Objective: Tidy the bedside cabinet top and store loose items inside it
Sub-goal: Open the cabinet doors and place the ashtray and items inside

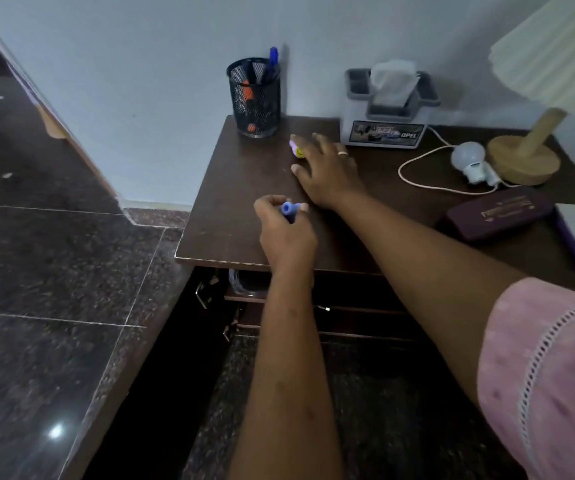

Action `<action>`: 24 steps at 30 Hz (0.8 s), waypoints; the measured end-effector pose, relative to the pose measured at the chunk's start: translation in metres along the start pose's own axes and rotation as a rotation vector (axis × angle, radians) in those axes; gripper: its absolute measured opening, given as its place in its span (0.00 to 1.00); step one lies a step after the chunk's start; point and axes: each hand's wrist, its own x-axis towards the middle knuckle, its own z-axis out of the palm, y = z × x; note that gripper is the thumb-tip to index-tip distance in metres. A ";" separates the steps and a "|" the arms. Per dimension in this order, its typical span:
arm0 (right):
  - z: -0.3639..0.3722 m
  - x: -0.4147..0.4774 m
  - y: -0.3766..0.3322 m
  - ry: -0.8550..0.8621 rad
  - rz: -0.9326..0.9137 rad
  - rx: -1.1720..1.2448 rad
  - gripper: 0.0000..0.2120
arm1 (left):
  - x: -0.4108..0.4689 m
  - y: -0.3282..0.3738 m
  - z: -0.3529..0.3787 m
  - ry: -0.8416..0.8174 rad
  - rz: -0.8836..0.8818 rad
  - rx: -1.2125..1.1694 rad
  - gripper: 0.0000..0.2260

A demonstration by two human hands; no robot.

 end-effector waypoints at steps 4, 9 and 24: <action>-0.004 -0.006 -0.002 0.106 -0.072 0.132 0.16 | -0.004 0.002 -0.002 0.023 -0.031 -0.069 0.08; -0.015 -0.044 -0.002 0.194 -0.050 0.346 0.07 | -0.020 0.005 -0.013 0.018 -0.062 -0.111 0.11; -0.076 -0.246 0.021 -0.168 0.342 0.952 0.12 | -0.107 -0.006 -0.045 -0.165 -0.294 0.161 0.07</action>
